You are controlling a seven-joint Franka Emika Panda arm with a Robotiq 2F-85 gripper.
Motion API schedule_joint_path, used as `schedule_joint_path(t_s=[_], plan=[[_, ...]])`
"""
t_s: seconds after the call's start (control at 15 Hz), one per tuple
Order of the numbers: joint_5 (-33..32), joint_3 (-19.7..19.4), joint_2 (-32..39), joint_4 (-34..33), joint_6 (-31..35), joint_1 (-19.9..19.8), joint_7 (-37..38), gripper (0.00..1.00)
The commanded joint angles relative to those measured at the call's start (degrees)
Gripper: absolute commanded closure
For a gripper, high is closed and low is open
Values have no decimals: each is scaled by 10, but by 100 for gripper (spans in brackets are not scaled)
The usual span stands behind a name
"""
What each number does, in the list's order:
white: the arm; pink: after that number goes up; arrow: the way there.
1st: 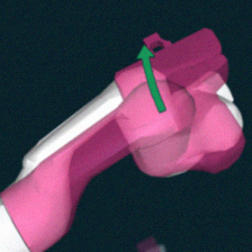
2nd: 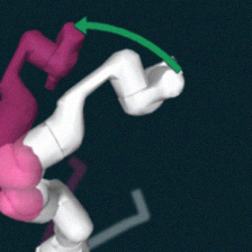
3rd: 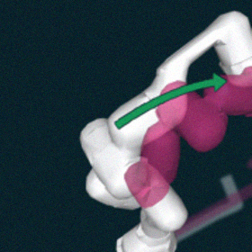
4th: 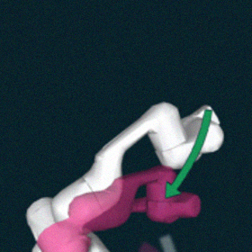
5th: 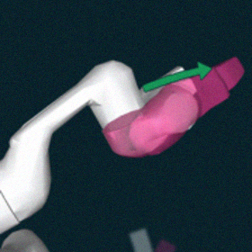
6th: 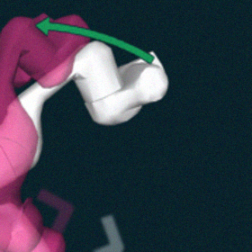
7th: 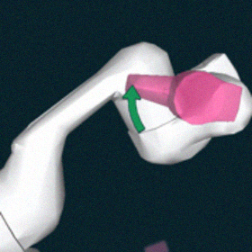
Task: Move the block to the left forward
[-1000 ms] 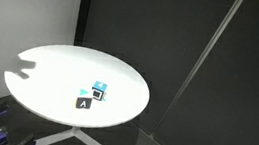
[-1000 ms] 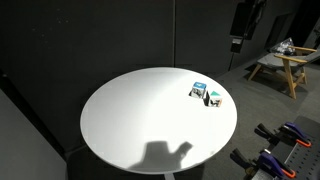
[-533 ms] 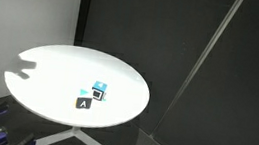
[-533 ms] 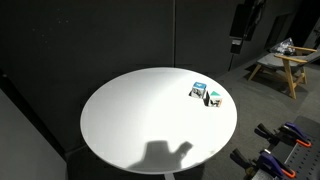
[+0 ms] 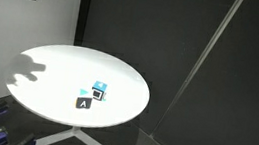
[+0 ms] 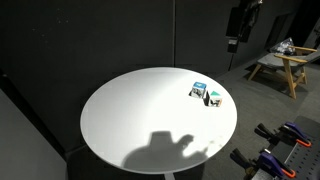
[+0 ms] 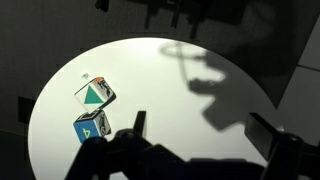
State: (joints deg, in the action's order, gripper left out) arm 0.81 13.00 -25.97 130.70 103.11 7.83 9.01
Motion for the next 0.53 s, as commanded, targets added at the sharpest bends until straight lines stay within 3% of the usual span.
schedule_joint_path(t_s=[0.0,0.47], plan=[[21,-30,40,-40,-6,4,-43,0],[29,-73,100,-72,54,-14,-82,0]])
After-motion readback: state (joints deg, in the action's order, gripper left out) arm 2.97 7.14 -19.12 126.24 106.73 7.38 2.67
